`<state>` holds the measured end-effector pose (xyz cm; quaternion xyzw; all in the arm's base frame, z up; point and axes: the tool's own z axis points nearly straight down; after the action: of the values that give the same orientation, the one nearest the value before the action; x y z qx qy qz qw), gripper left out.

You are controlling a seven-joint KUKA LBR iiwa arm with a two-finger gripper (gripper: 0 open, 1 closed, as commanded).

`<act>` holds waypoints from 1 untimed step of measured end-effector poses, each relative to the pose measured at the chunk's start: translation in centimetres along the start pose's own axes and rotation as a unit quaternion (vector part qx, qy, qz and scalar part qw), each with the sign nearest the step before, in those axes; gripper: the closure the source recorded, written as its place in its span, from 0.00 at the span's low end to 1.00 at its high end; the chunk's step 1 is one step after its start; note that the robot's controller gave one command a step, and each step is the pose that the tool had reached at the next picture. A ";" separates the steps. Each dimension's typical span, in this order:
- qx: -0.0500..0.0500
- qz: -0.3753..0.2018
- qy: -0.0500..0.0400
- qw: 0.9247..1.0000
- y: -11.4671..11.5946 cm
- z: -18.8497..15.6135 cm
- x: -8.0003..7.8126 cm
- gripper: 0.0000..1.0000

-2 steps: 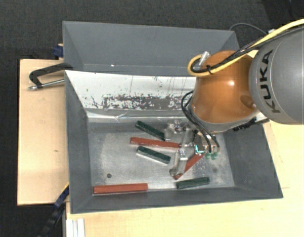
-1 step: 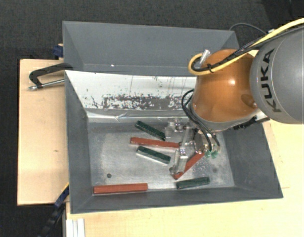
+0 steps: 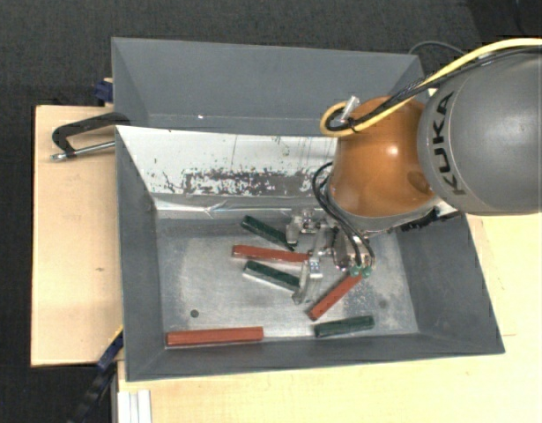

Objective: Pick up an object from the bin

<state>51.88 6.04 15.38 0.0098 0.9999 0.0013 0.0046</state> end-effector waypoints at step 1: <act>0.001 -0.015 0.002 1.000 -0.7 6.9 -1.1 0.00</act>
Offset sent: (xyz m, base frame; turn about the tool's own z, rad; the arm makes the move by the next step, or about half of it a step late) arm -0.0142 -0.0177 -0.0838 0.0115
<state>53.02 5.34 8.47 -0.0054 1.0000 0.0007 0.0024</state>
